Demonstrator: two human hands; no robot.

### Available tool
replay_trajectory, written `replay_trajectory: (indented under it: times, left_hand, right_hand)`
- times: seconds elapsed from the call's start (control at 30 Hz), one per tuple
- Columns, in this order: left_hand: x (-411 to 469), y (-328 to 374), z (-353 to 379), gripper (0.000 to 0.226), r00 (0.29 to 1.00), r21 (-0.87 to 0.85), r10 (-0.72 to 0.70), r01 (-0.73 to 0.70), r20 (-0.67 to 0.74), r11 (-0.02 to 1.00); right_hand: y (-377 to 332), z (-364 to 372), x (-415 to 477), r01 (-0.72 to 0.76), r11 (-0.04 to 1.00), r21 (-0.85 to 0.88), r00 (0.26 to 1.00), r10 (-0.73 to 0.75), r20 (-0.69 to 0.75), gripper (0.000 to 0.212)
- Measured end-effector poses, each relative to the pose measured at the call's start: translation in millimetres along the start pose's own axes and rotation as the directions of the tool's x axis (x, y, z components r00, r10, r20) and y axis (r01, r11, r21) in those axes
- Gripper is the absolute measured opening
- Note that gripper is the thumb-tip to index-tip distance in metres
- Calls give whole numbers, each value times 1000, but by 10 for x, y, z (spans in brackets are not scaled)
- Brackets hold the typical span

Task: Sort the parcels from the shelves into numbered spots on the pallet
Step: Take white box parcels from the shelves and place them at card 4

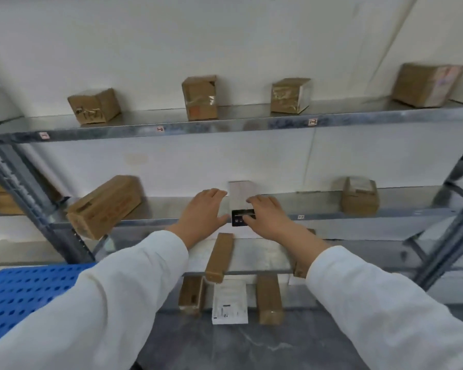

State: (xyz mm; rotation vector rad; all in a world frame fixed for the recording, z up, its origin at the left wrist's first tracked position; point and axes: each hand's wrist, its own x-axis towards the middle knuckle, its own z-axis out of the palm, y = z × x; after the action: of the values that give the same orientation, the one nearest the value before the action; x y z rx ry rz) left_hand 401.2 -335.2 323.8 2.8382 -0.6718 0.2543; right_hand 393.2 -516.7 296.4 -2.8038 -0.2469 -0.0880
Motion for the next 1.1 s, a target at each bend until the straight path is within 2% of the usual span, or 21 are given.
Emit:
replay_trajectory:
  times: [0.23,0.53,0.87,1.1]
  left_hand:
    - [660,660,492,58,983,-107,172,-164,68,981]
    - [1409,1560,1143,64,921,-264,353,-303,168,916]
    - [2002,1913,1568,60,894,-280,416,-361,167,889]
    - [2429,2414,1305,54,863,-284,494,-450,105,846]
  right_hand:
    - [920,-204,-293,-205,978,-46,978,203,-48,51]
    - [1955,-391,-504,-460,880,-117,887,462,-18,51]
    - [2612,-440,-239,-509,856,-88,860,509,-22,48]
    - [2987,-865,-82,-477,873,-103,878,468,-105,52]
